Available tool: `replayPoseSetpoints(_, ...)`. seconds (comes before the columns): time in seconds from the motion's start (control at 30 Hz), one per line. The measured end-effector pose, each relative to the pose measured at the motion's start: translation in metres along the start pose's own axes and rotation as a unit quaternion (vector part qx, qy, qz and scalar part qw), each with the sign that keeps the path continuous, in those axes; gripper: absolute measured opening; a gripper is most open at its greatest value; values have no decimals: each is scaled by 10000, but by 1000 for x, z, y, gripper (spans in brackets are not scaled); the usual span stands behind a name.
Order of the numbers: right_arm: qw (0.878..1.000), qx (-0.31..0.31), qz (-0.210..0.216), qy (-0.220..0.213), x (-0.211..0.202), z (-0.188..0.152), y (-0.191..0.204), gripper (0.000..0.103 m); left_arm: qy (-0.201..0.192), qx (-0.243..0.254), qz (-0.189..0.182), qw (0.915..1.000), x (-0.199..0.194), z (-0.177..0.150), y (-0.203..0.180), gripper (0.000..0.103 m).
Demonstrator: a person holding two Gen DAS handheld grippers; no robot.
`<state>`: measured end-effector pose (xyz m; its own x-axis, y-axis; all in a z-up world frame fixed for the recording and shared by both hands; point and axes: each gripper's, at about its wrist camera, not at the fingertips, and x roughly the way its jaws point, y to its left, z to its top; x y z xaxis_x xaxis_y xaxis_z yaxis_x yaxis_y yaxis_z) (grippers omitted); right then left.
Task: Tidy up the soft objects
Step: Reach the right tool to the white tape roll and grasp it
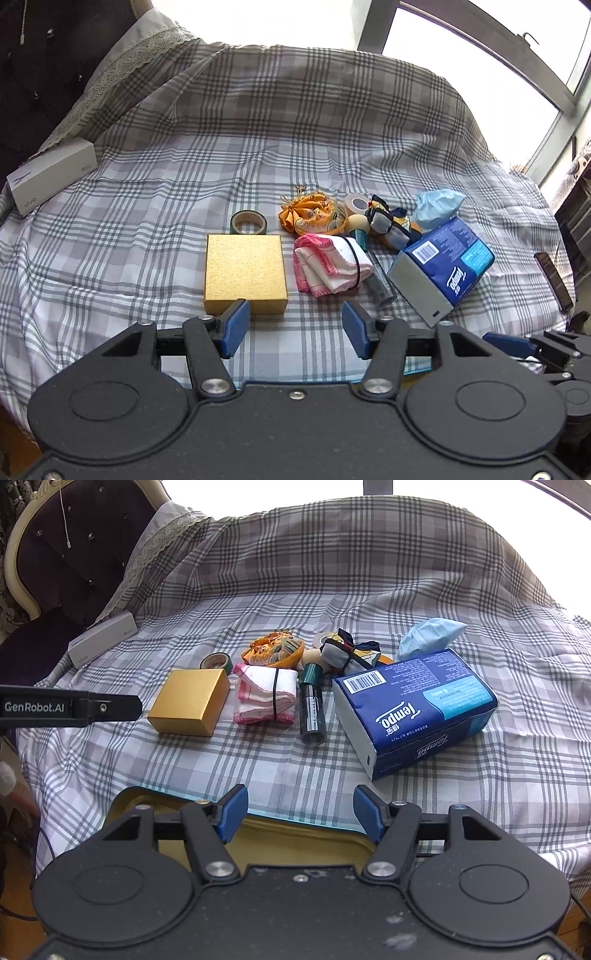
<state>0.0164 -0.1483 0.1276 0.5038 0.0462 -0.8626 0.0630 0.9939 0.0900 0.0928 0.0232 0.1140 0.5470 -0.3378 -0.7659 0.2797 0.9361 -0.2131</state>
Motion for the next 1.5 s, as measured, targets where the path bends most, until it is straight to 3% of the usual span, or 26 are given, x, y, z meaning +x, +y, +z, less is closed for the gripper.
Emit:
replayPoseSetpoints(0.17, 9999, -55, -102, -58, 6, 12, -4, 63, -531, -78, 292, 9981, -2, 13, 5, 57)
replayPoseSetpoints(0.23, 9998, -46, -164, -90, 9, 19, -7, 63, -615, 52, 479, 9969, 2, 20, 6, 61)
replayPoseSetpoints(0.47, 9992, 20, -347, -198, 22, 41, -21, 63, -849, -73, 698, 9939, 19, 38, 26, 61)
replayPoseSetpoints(0.67, 9985, -18, -461, -310, 32, 64, -32, 63, -1675, -233, 450, 9846, 20, 42, 46, 62)
replayPoseSetpoints(1.0, 9979, 216, -504, -339, 81, 129, -59, 63, -935, 119, 908, 9914, 66, 67, 45, 62)
replayPoseSetpoints(1.17, 9984, 261, -486, -140, 127, 167, -65, 63, -392, 382, 857, 9948, 99, 74, 38, 62)
replayPoseSetpoints(1.5, 9962, 672, 100, 551, 206, 215, -67, 63, 512, 808, 747, 9926, 149, 81, 33, 61)
